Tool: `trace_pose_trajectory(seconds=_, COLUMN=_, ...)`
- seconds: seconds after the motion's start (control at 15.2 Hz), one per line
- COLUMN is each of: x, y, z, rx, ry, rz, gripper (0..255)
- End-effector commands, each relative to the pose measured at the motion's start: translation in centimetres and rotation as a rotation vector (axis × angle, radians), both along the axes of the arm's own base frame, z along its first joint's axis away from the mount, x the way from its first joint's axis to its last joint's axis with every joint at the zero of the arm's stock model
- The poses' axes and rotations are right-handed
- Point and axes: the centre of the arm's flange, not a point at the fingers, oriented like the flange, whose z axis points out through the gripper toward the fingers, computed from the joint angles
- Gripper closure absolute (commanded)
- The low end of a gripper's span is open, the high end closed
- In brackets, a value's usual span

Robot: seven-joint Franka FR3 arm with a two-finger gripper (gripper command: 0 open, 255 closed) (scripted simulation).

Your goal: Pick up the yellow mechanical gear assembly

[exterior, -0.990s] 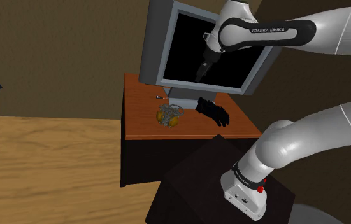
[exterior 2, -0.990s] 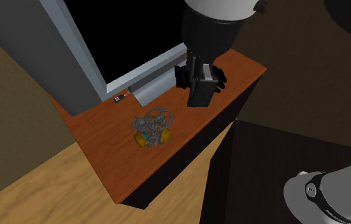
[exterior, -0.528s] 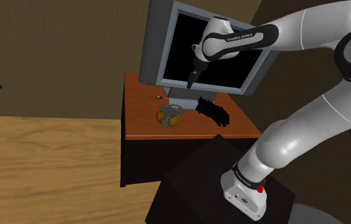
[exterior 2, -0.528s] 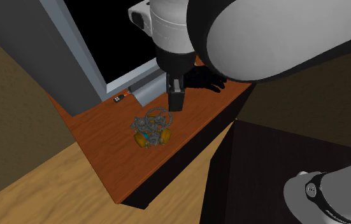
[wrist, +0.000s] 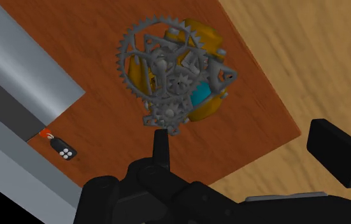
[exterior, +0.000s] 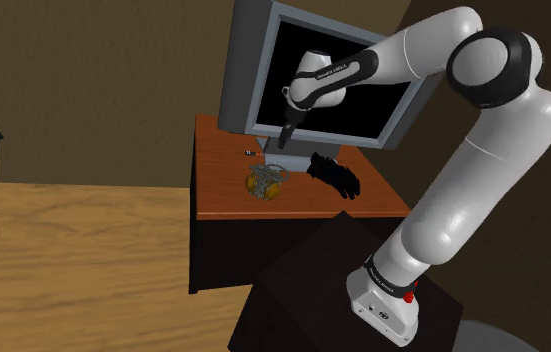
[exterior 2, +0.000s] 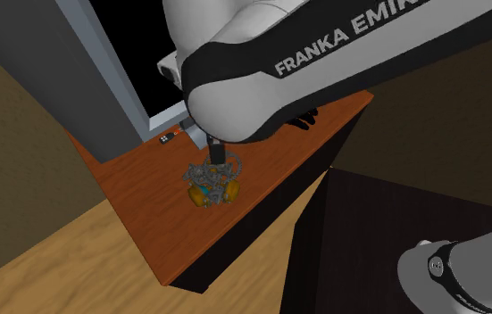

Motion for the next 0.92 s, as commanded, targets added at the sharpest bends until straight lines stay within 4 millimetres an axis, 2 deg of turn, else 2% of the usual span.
trace_pose_trajectory(seconds=0.0, x=1.7, y=-0.6, z=-2.2, rx=0.004, ry=0.009, rz=0.018, gripper=0)
trace_pose_trajectory(seconds=0.73, x=10.5, y=-2.6, z=-14.0, rx=0.028, ry=0.059, rz=0.113, gripper=0)
trace_pose_trajectory(seconds=0.86, x=10.5, y=-2.6, z=-15.1, rx=0.028, ry=0.059, rz=0.113, gripper=0)
